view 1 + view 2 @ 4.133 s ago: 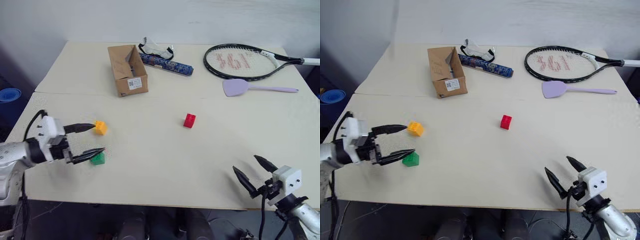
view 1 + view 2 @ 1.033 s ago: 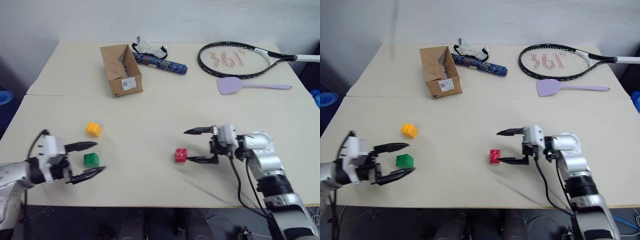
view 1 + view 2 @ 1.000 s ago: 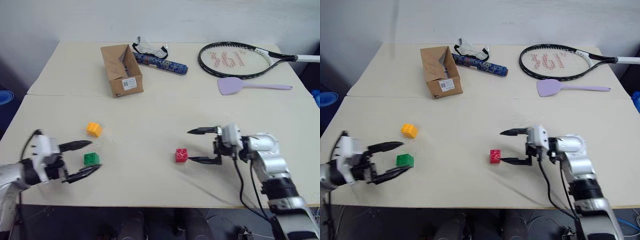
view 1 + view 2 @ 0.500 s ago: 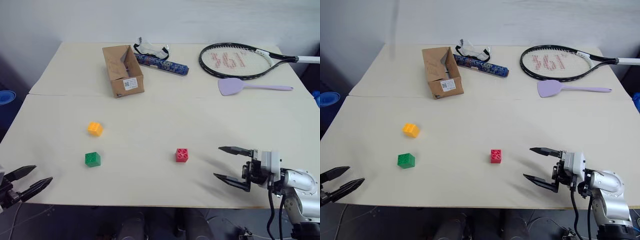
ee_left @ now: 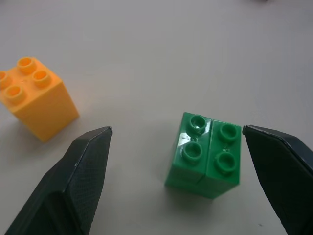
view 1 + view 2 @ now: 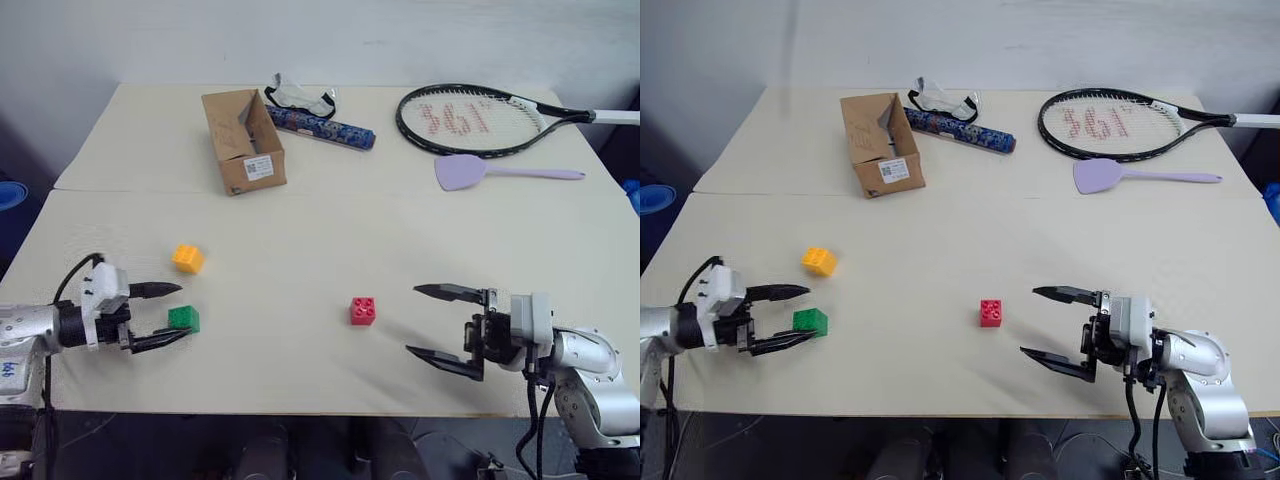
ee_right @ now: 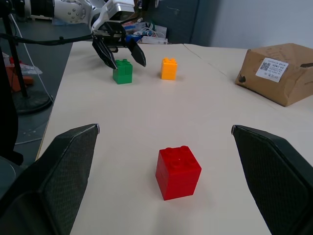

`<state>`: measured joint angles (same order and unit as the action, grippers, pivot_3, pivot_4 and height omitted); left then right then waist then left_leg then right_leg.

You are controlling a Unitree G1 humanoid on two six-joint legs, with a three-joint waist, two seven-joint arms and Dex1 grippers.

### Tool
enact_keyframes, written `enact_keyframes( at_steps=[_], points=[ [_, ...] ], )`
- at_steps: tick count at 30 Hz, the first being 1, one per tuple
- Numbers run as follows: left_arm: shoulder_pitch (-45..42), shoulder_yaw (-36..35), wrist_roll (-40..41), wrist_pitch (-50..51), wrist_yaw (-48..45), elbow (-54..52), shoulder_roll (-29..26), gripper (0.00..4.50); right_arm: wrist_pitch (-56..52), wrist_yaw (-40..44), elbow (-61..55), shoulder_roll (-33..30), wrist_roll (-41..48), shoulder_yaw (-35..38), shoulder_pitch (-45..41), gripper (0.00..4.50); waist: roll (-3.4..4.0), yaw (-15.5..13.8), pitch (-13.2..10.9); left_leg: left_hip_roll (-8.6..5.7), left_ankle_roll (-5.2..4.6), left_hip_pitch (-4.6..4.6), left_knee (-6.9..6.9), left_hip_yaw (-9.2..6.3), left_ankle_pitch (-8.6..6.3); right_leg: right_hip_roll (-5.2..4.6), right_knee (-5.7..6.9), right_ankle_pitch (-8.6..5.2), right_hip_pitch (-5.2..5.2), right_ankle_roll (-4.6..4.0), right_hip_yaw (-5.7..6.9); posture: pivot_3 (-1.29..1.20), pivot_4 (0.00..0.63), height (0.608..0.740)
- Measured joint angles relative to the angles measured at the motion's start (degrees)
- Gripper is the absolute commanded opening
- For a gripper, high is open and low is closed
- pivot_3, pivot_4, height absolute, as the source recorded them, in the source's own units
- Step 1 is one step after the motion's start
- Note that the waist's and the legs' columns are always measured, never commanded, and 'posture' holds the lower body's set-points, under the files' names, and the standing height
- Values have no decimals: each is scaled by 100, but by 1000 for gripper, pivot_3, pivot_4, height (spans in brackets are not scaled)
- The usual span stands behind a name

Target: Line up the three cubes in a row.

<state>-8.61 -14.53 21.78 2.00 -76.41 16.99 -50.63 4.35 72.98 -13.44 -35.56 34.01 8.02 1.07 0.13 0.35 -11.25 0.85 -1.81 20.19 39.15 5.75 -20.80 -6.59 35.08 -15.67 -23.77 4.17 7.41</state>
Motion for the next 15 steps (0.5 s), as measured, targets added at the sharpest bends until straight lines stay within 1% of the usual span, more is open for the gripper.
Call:
enact_keyframes(
  at_steps=[3,6,11,14,15],
  points=[
    [-136,172,-70,-116,-146,246,0,4500,1,-50,-35,-1,-4,4,101,4444,-2,-19,1,-1,-6,2,3,3,2,-1,-2,2,1,4,-1,0,150,740],
    [-196,235,-108,-217,-299,386,-9,3971,6,-129,-151,-1,-6,20,227,4500,-2,-24,1,-1,-7,0,5,2,2,-2,0,3,1,5,-3,0,150,740],
    [-195,327,-161,-280,-447,398,-21,2447,34,-212,-211,-2,-36,100,404,4500,-2,-26,1,-1,-7,0,5,2,3,-4,1,3,1,5,-4,0,150,740],
    [-187,336,-94,-138,-457,103,-20,1512,63,-246,-217,-24,-73,183,532,4500,-2,-37,1,-1,-7,1,5,-1,3,-4,0,3,2,5,-3,0,150,740],
    [-186,342,-68,-94,-462,-35,-17,1478,67,-245,-217,-27,-75,202,589,4500,-2,-40,1,-1,-7,1,5,-1,2,-5,0,3,2,5,-3,0,150,740]
  ],
)
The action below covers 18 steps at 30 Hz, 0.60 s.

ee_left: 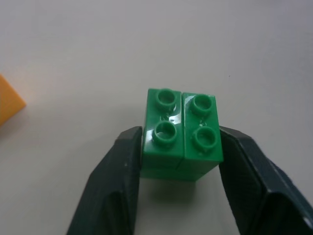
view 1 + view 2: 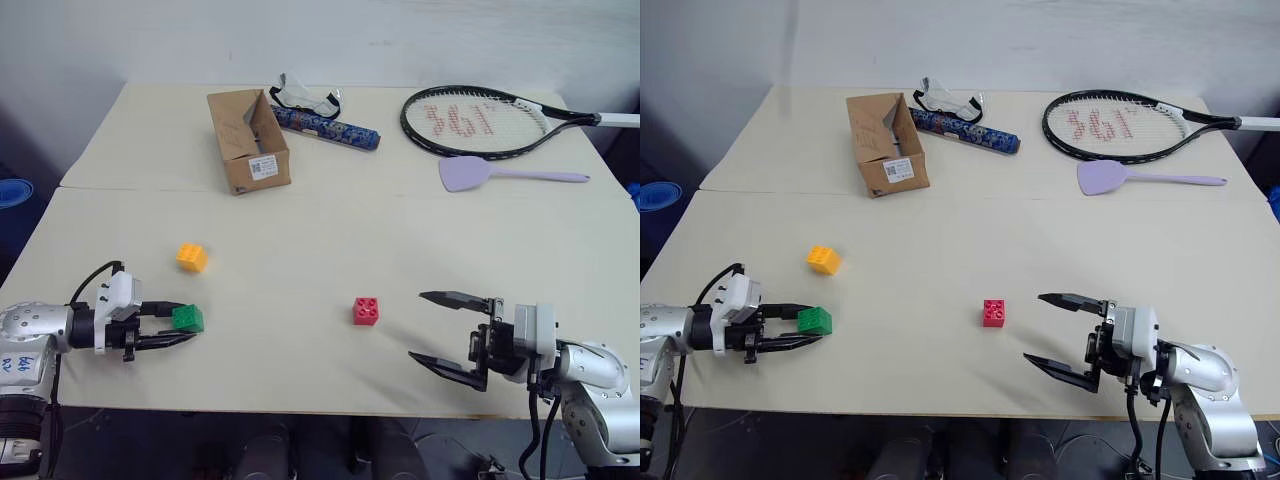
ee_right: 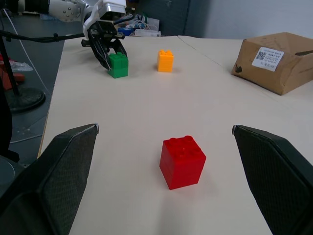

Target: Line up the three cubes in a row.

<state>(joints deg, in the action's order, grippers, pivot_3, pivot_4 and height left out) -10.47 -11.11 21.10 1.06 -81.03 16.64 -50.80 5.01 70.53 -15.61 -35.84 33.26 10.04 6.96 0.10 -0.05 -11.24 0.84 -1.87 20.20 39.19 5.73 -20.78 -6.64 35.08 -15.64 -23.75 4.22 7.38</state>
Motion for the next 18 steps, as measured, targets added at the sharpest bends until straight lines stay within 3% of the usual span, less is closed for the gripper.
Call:
enact_keyframes(
  at_steps=[4,9,14,18],
  points=[
    [-21,311,117,401,71,-1017,113,1479,18,-20,-11,-57,-2,295,316,4500,0,-10,0,-3,-3,-2,1,1,1,-1,-3,3,6,5,-3,0,150,740],
    [-743,1046,120,1290,774,-2005,820,1479,22,-206,-146,-90,0,681,578,4500,-1,-74,1,-5,-2,-5,4,1,7,4,5,6,9,9,-6,0,150,740],
    [-1888,2083,-393,2008,1149,-2010,1257,1479,13,-469,-413,-93,-15,828,769,4500,-3,-134,2,-11,-3,-6,5,7,12,21,6,5,9,9,-7,0,150,740],
    [-2276,2665,-630,2467,1035,-1823,1343,1479,7,-591,-485,-93,-24,830,812,4500,-3,-107,2,-6,-3,-8,5,15,14,32,4,5,7,9,-16,0,150,740]
  ],
)
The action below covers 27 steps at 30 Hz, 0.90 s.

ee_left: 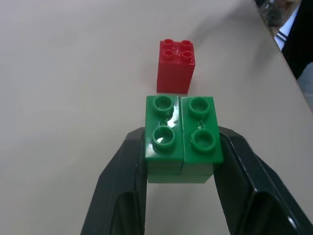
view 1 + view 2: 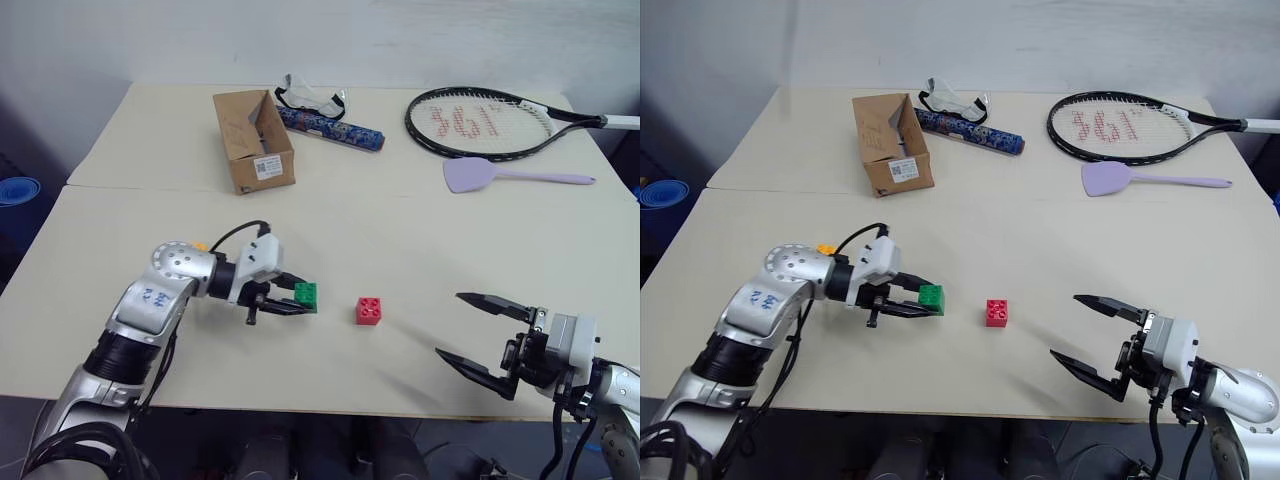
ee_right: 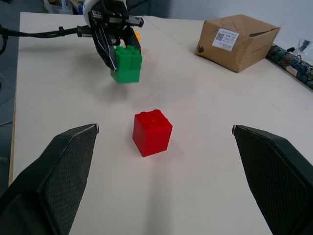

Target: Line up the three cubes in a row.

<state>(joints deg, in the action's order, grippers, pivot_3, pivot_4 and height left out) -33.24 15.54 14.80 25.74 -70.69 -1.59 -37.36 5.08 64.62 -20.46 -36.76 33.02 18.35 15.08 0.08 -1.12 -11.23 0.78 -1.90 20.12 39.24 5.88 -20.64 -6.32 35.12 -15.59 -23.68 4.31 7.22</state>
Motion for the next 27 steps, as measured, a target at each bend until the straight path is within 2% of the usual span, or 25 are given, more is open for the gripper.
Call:
enact_keyframes(
  at_steps=[4,10,17,26,27],
  points=[
    [-1,331,-278,-58,-51,213,-19,1479,5,-47,-69,0,-16,1,162,4500,0,-26,0,1,-3,4,9,-3,2,-2,0,0,0,0,2,0,150,740],
    [-5,335,-482,-526,182,429,216,1479,135,-118,-192,25,-31,6,280,4500,0,-44,0,0,-12,8,42,-18,-4,-22,-3,2,13,3,4,0,150,740],
    [31,314,-593,-752,256,428,220,1479,279,-162,-195,143,-114,-41,352,4500,0,-33,0,0,-12,7,47,-21,-5,-24,-1,2,14,3,5,0,150,740],
    [141,79,-525,-838,511,397,291,4429,344,-207,-166,196,-221,-299,174,4500,0,-30,0,0,-15,12,51,-23,-7,-24,14,2,13,4,9,0,150,740],
    [180,-16,-440,-884,495,368,291,4470,345,-224,-154,196,-227,-303,151,4500,0,-29,0,0,-14,12,51,-23,-7,-25,14,2,13,3,10,0,150,740]
  ],
)
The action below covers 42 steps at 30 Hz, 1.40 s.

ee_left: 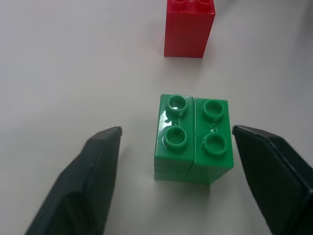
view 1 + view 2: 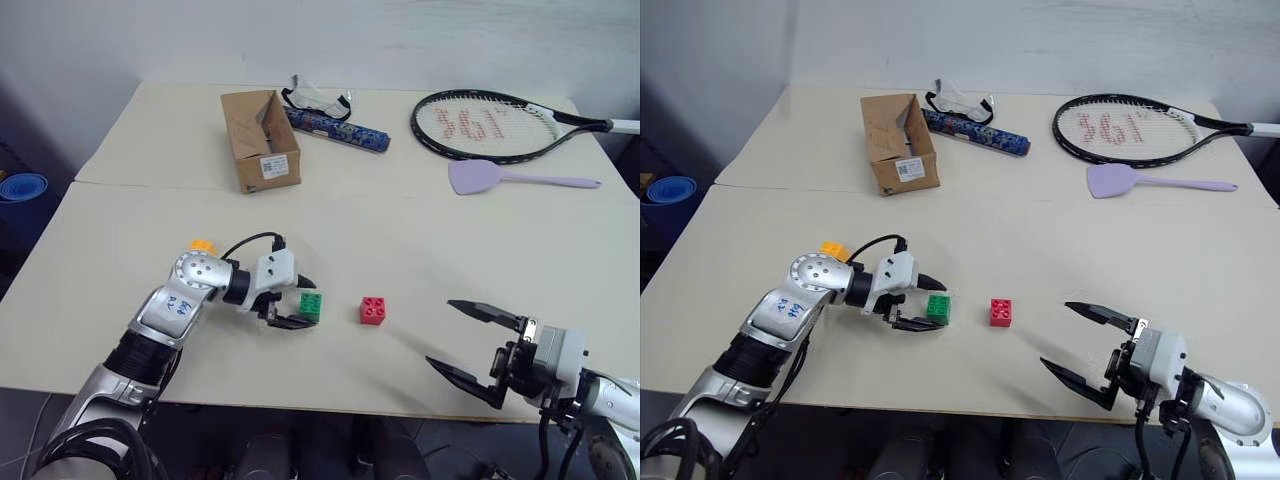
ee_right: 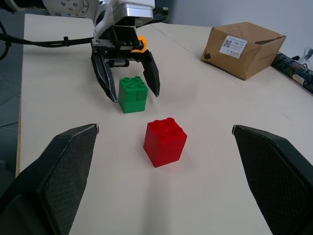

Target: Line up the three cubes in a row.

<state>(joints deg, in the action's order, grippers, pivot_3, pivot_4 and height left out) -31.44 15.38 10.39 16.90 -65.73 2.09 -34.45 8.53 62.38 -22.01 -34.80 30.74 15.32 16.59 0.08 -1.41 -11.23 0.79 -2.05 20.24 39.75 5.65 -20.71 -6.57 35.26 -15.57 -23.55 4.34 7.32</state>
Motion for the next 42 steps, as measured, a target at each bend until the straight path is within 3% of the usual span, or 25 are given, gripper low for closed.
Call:
enact_keyframes(
  at_steps=[4,9,14,22,26,29,33,42],
  points=[
    [193,-574,478,-372,-143,-258,-29,4470,6,-15,29,1,-13,-32,-55,4500,0,8,0,2,2,-1,0,-1,-1,-1,1,0,0,0,0,0,150,740],
    [886,-1503,1065,-492,-475,-552,-608,4470,15,53,285,-1,-9,-71,-182,4500,1,55,-1,6,5,-3,1,-1,-2,0,-4,-1,0,-2,2,0,150,740],
    [1423,-2824,1286,-887,264,-75,-532,4470,12,69,413,43,17,-244,-537,4500,1,46,-1,7,5,-1,1,-7,-6,-4,-16,-1,0,-2,5,0,150,740],
    [3776,-5143,1808,-736,1498,150,-174,4470,-150,25,441,230,104,-618,-1114,4500,-9,145,3,12,5,-1,-3,-5,-19,-9,-28,-1,0,-2,5,0,150,740],
    [4592,-5745,1909,-732,1705,139,-18,4470,-145,-34,440,258,155,-603,-1267,4500,-13,58,6,10,2,-3,-3,-10,-38,-18,-41,-2,2,-3,2,0,150,740],
    [4690,-5752,1966,-702,1935,124,285,4470,-173,-72,442,286,146,-653,-1316,4500,-14,-15,7,10,6,-2,-3,-12,-40,-19,-40,-2,0,-4,3,0,150,740],
    [4159,-5501,2095,-469,2407,-137,487,4470,-244,-141,441,360,133,-818,-1517,4500,-23,-18,12,10,16,-3,-3,-14,-43,-20,-30,-2,0,-5,3,0,150,740],
    [2555,-4060,1909,891,3751,-652,558,4470,-479,-573,383,618,201,-899,-1772,4500,-24,70,13,11,7,-1,-4,1,-35,-1,-12,-1,-2,-4,4,0,150,740]
  ],
)
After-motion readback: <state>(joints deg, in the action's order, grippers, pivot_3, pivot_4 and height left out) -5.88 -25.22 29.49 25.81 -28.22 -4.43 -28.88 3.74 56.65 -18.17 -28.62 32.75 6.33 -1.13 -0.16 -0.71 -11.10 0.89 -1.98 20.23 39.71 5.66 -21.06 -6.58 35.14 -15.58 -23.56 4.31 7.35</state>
